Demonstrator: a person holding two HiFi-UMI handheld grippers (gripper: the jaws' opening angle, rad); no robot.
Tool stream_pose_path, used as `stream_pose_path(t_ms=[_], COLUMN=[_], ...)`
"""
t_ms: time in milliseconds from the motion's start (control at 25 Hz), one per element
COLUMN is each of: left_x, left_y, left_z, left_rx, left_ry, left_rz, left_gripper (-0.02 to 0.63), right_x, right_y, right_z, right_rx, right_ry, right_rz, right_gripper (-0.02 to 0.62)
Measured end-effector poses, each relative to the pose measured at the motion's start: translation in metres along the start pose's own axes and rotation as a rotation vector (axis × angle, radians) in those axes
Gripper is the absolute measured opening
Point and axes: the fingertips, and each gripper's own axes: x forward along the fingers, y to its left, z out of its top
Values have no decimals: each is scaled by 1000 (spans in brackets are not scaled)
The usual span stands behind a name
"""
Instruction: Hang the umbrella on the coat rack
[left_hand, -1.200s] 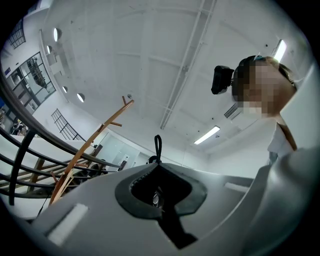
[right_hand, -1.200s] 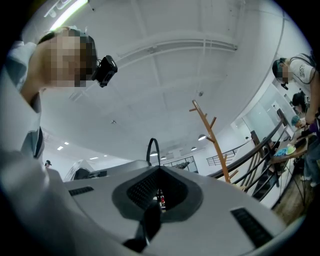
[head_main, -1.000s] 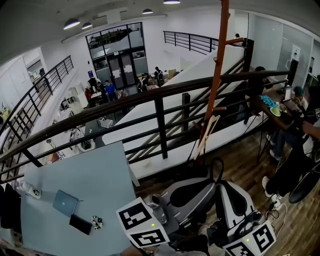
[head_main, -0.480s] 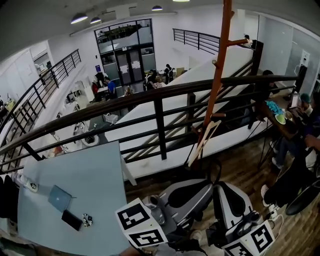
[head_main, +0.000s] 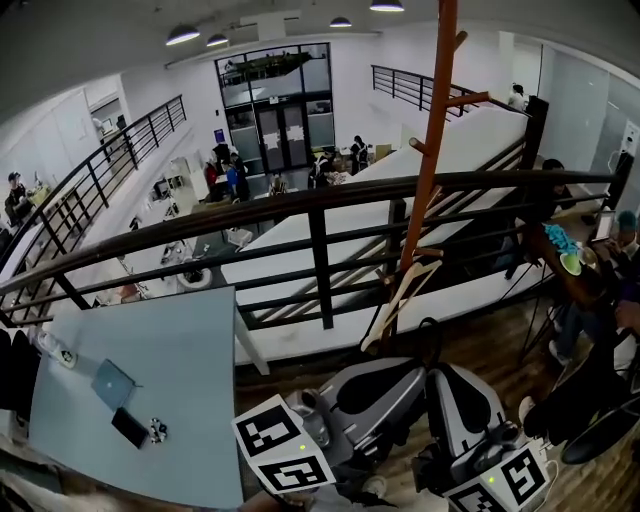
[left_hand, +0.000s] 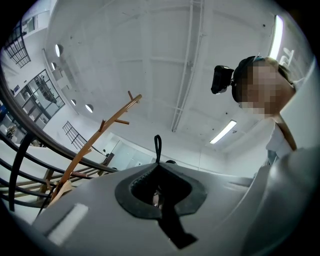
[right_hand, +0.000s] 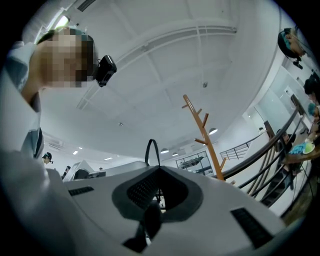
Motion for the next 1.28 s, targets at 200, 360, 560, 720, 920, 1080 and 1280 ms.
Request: stream_pose_path(t_ms=[200,360,560,720,920,1080,1280], left_x=[29,48,68,78,88,90,95], left_y=[0,2,3,2,2,5,14], left_z=[-9,-15,-22,-26,-33,-41,-50], left_rx=[16,29,44,58,54,48,47], left_ry=[-4,-12,-26,-30,-19,-3,16], left_rz=[24,35,52,59,67,70,60], left_gripper=[5,5,5,5,5,5,5], right_x=[-7,-11,-17,-21,-26,-29,-27], right_y=[-26,-46,-64,-74,-86,-90,-101], right_z=[10,15,21,25,25,19,11], right_rx=[-12,-8,-17,-17,-9,0,6], right_ry=[-3,-14,-21,-31,-28,-22,-7], right_rz=[22,43,72,81,70,56,31], right_gripper=[0,0,0,0,0,0,0])
